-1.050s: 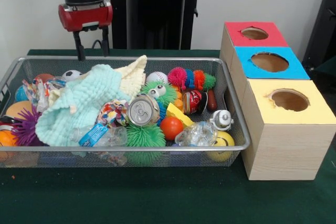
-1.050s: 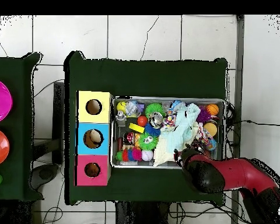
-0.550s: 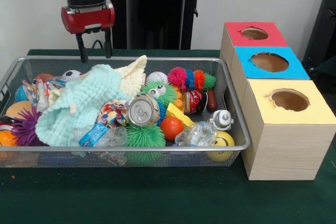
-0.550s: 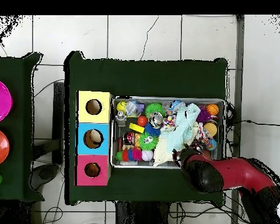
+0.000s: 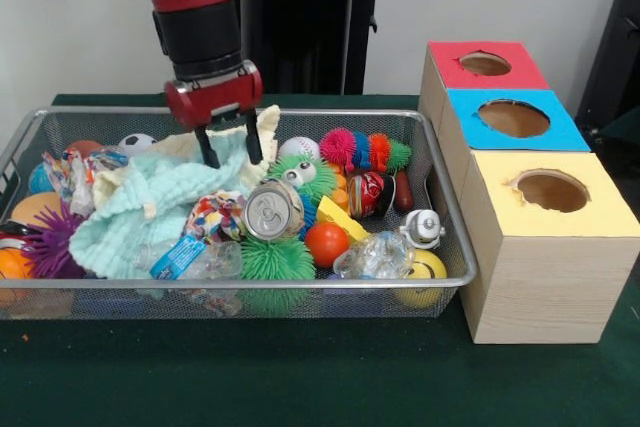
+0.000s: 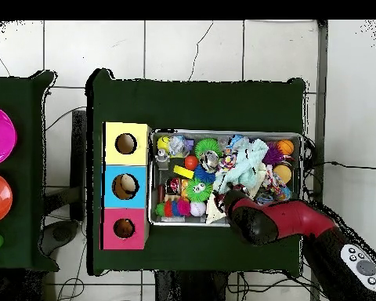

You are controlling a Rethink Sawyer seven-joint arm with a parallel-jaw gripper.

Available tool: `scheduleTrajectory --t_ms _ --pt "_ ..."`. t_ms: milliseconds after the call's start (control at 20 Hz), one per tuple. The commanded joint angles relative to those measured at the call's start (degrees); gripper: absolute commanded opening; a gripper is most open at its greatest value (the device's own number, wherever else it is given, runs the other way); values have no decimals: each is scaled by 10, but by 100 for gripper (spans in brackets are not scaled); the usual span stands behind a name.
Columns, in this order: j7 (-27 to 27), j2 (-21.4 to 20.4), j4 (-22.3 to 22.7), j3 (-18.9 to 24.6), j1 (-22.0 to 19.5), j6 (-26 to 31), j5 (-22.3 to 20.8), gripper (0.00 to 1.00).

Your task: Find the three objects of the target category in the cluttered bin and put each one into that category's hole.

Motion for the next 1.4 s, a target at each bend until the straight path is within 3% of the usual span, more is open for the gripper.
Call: scheduleTrajectory --t_ms 50,650,1050,1400 --pt "5 69 -77 -30 8 -25 -50 100" --pt "-53 63 -93 -14 -16 18 -39 100" --pt "-95 -46 -50 12 -36 101 11 100" --pt "-95 -84 -35 22 -35 129 15 100"
